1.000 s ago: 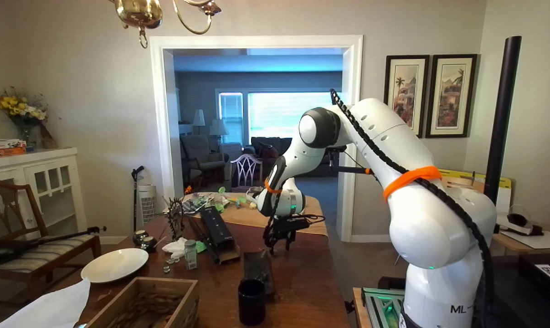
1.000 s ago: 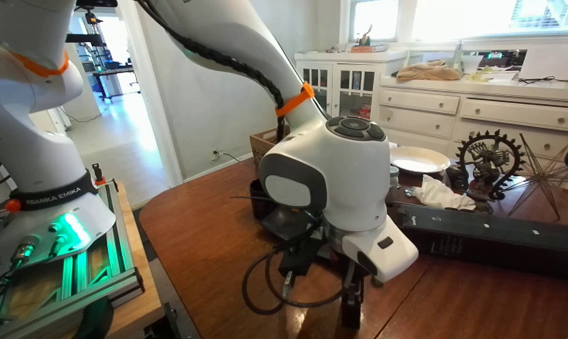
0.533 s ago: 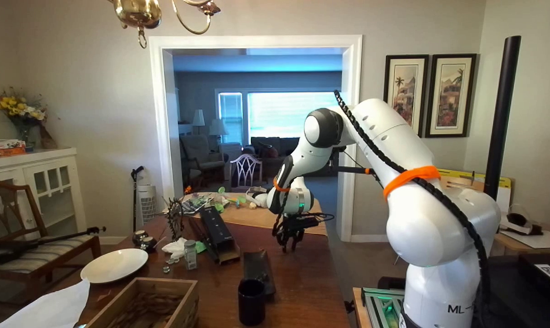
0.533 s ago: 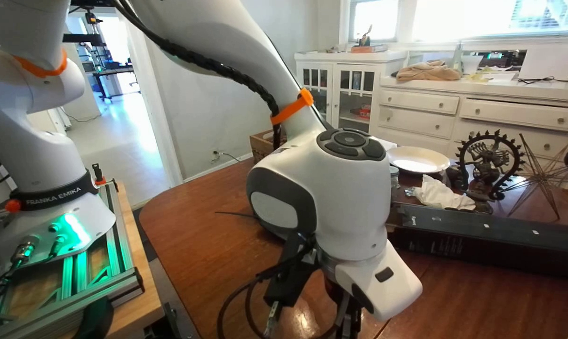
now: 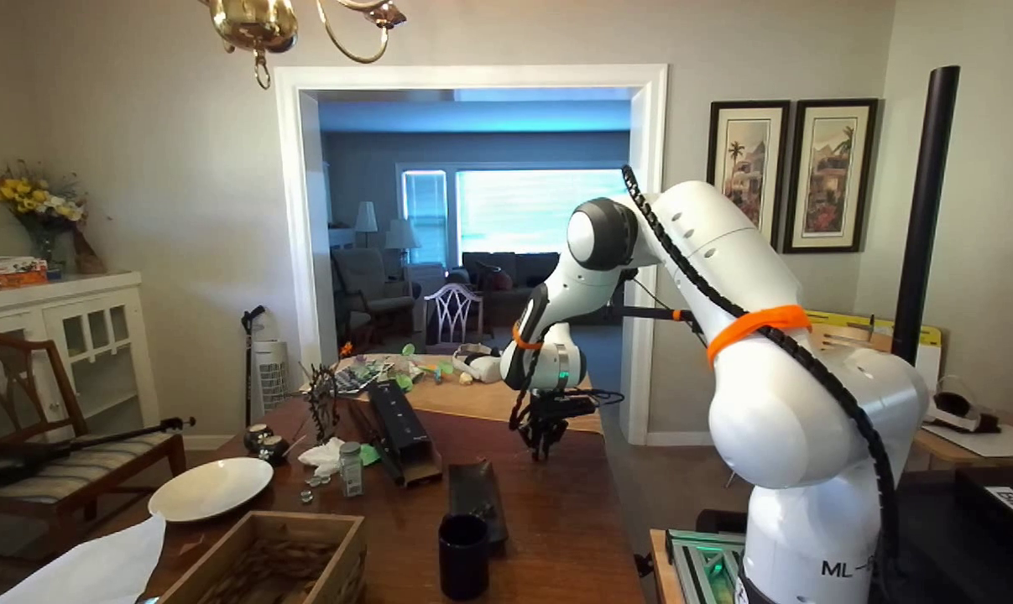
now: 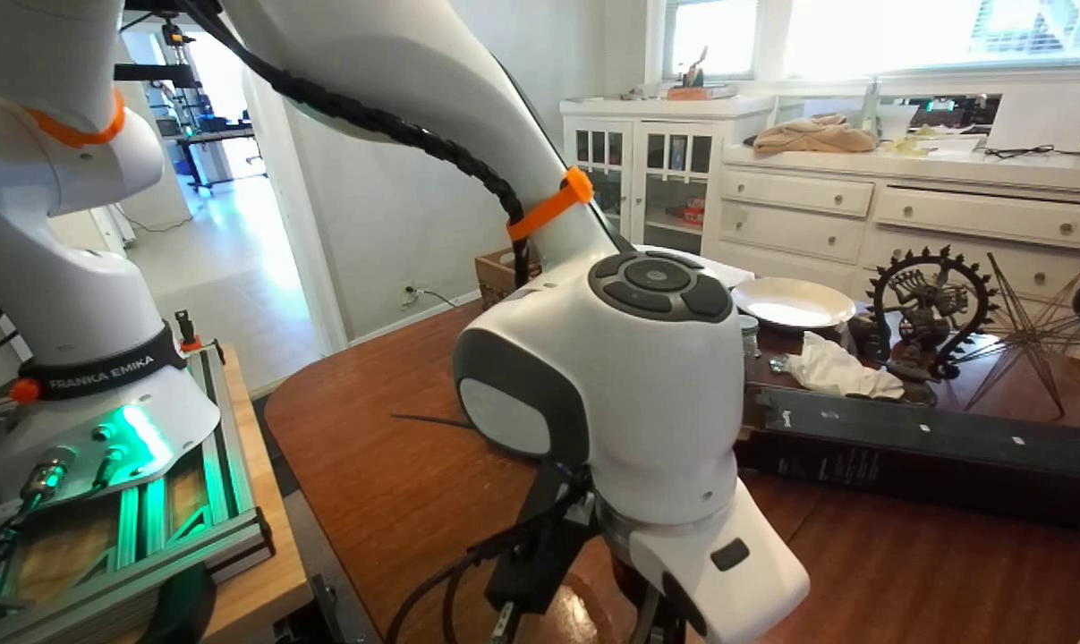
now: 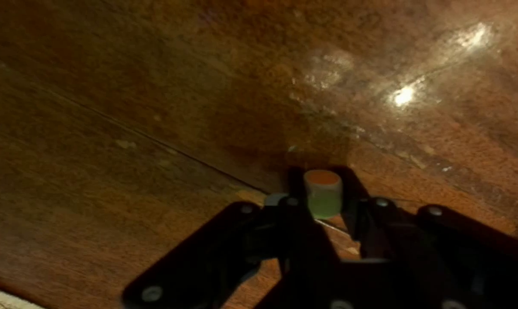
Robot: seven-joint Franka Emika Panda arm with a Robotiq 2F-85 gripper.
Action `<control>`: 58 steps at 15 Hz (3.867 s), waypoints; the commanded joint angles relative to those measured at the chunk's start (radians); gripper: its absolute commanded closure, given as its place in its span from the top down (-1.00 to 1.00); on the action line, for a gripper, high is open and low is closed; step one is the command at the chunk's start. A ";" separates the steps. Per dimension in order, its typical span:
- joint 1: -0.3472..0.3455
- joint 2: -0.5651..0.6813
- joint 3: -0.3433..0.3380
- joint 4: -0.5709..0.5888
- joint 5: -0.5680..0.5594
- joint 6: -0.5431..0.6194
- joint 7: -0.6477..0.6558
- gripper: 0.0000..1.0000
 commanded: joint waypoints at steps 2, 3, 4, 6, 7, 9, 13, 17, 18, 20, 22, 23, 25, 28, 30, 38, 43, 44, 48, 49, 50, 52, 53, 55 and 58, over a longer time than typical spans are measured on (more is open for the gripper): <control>-0.026 -0.017 0.052 -0.003 0.005 -0.027 -0.024 -0.88; -0.025 -0.026 0.063 -0.003 0.009 -0.042 -0.021 -0.88; -0.022 -0.028 0.078 -0.003 0.015 -0.047 -0.018 -0.88; -0.014 -0.050 0.106 -0.001 0.027 -0.075 -0.015 -0.88; -0.009 -0.053 0.122 0.004 0.037 -0.077 -0.015 -0.88; 0.000 -0.066 0.140 0.016 0.050 -0.086 -0.016 -0.88; 0.020 -0.063 0.145 0.042 0.056 -0.082 -0.028 -0.88; 0.047 -0.049 0.131 0.059 0.039 -0.080 -0.021 -0.88; 0.054 -0.045 0.129 0.063 0.037 -0.079 -0.020 -0.88; 0.066 -0.037 0.123 0.071 0.032 -0.077 -0.019 -0.88; 0.079 -0.025 0.115 0.084 0.024 -0.080 -0.018 -0.88; 0.087 -0.021 0.109 0.089 0.019 -0.081 -0.014 -0.88; 0.108 -0.005 0.096 0.113 0.010 -0.084 -0.001 -0.88; 0.135 0.016 0.081 0.144 0.004 -0.086 0.007 -0.88; 0.150 0.026 0.076 0.156 0.005 -0.084 0.010 -0.88; 0.204 0.036 0.040 0.191 -0.005 -0.087 0.040 -0.88; 0.253 0.031 -0.015 0.187 -0.032 -0.114 0.107 -0.88; 0.261 0.036 -0.024 0.188 -0.037 -0.123 0.117 -0.88; 0.296 0.036 -0.069 0.192 -0.051 -0.169 0.167 -0.88; 0.299 0.037 -0.074 0.193 -0.052 -0.174 0.173 -0.88; 0.304 0.038 -0.081 0.196 -0.054 -0.180 0.182 -0.88; 0.309 0.040 -0.092 0.199 -0.054 -0.184 0.190 -0.88; 0.312 0.038 -0.096 0.200 -0.055 -0.186 0.194 -0.88; 0.309 0.038 -0.099 0.199 -0.053 -0.190 0.193 -0.88; 0.304 0.039 -0.100 0.196 -0.049 -0.194 0.192 -0.88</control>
